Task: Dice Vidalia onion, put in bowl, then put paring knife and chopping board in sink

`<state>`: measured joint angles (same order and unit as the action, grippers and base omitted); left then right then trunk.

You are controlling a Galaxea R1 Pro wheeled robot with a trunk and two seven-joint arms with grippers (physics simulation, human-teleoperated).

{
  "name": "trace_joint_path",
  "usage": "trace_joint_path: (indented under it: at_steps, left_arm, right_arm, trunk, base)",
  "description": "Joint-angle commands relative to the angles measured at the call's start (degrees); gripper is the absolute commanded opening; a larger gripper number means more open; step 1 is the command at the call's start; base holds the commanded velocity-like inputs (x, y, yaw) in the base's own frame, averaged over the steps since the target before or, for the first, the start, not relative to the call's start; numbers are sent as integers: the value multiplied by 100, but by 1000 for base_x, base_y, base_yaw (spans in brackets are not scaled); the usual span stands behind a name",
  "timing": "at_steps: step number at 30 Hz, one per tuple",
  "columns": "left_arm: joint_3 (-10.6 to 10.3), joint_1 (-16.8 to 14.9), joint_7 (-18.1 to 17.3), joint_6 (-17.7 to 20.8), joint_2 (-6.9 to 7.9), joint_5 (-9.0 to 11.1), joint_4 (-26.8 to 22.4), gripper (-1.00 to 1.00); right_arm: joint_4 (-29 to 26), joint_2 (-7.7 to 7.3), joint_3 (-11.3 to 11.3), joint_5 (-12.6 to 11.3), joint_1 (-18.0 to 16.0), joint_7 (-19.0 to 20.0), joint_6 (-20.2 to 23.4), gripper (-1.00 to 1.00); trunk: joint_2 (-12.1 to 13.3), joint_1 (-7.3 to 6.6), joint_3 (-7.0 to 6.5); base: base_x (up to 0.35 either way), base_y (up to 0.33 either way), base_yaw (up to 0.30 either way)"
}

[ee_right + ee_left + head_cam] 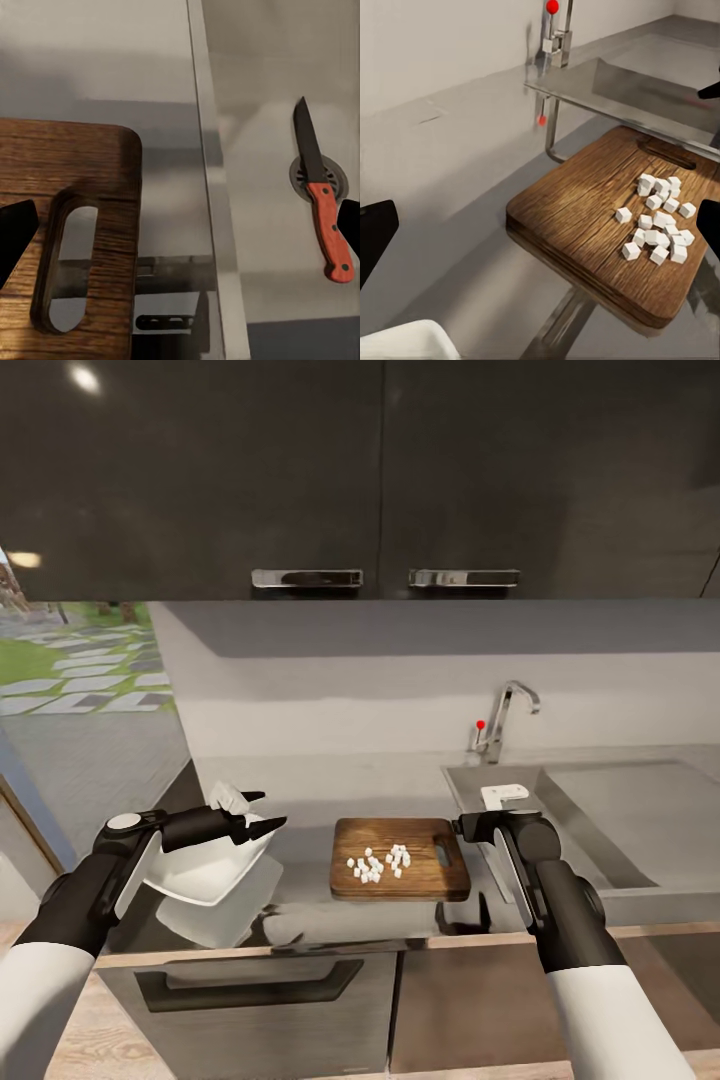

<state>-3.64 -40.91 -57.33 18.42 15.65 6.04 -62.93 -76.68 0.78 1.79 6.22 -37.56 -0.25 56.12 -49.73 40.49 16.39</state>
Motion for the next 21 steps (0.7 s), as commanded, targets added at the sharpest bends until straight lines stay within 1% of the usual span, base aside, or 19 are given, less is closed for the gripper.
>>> trace_joint_path:
  at_steps: [1, 5, 7, 9, 10, 12, 14, 15, 21]
  left_arm:
    - [-14, -3, 0, 58, 5, 55, 0, 100]
    - [-14, -4, -5, 58, -4, 55, -6, 100]
    - [-14, -3, -6, 59, -38, 55, -7, 100]
    - [-14, -4, -6, 57, -108, 55, -11, 100]
    - [-14, -4, -4, 56, -182, 55, -17, 100]
    - [-14, -4, -8, 60, -199, 55, -66, 100]
    - [-14, -3, -15, 70, -205, 55, -247, 100]
    - [-16, -4, -32, 113, -210, 55, -618, 100]
    - [-18, -4, -42, 395, -219, 55, -885, 100]
  right_arm:
    - [-4, 1, 6, 29, -5, -1, 27, 100]
    - [-4, 1, 6, 29, -5, -1, 25, 100]
    - [-4, 1, 6, 29, -5, -1, 24, 100]
    - [-4, 1, 6, 29, -5, -1, 22, 100]
    - [-4, 1, 6, -41, -5, 0, 22, 100]
    - [-4, 1, 6, -133, -5, -1, 22, 100]
    - [-4, 1, 6, -220, -5, -1, 22, 100]
    - [-4, 1, 6, -302, -5, -1, 22, 100]
    - [-4, 1, 6, -329, -2, -1, 22, 100]
  trunk:
    - [-6, 1, 8]
    - [-6, 1, 9]
    - [-6, 1, 9]
    - [-6, 1, 9]
    - [-6, 1, 9]
    - [-6, 1, 9]
    - [-6, 1, 9]
    - [-6, 1, 9]
    - [-6, 1, 9]
  base:
    - [0, 35, 0]
    - [0, 15, 0]
    - [0, 5, 0]
    - [0, 2, 0]
    - [0, 0, 0]
    - [0, 0, 0]
    - [0, 0, 0]
    - [0, 0, 0]
    - [0, 0, 0]
